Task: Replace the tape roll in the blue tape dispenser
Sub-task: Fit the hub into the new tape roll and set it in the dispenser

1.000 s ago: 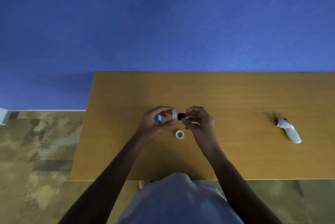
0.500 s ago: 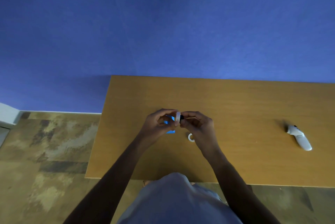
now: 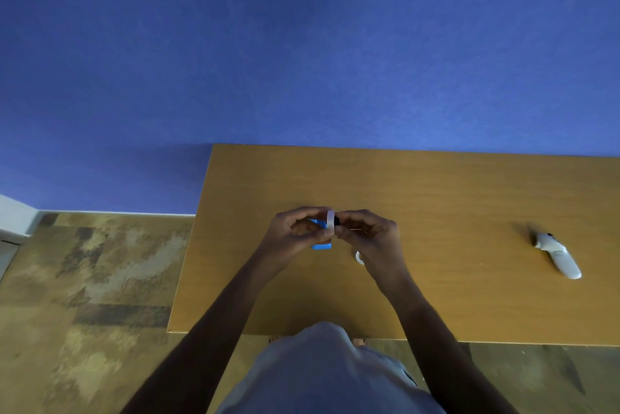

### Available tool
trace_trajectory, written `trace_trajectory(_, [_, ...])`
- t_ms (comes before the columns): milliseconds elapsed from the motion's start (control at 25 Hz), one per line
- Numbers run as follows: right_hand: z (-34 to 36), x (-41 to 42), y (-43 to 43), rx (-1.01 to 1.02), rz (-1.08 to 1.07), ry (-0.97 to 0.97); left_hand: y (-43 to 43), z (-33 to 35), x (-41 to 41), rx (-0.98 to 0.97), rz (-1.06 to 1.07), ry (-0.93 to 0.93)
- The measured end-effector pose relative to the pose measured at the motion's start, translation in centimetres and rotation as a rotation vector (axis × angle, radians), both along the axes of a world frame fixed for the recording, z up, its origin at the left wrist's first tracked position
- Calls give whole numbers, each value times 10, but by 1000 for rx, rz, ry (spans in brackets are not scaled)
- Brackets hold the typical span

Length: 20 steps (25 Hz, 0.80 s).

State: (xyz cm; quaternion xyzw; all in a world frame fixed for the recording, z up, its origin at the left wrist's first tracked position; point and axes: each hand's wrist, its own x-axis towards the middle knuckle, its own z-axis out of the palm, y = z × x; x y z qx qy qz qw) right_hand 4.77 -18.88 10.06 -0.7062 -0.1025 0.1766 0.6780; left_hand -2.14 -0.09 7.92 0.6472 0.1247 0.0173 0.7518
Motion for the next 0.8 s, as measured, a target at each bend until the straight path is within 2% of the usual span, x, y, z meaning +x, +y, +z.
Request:
trace_trajectory(240, [2, -4, 2, 40, -37, 11, -2, 2, -2, 111, 36, 4])
trace_trajectory(800, [-6, -4, 0, 13, -26, 4, -4, 8, -12, 64, 25, -10])
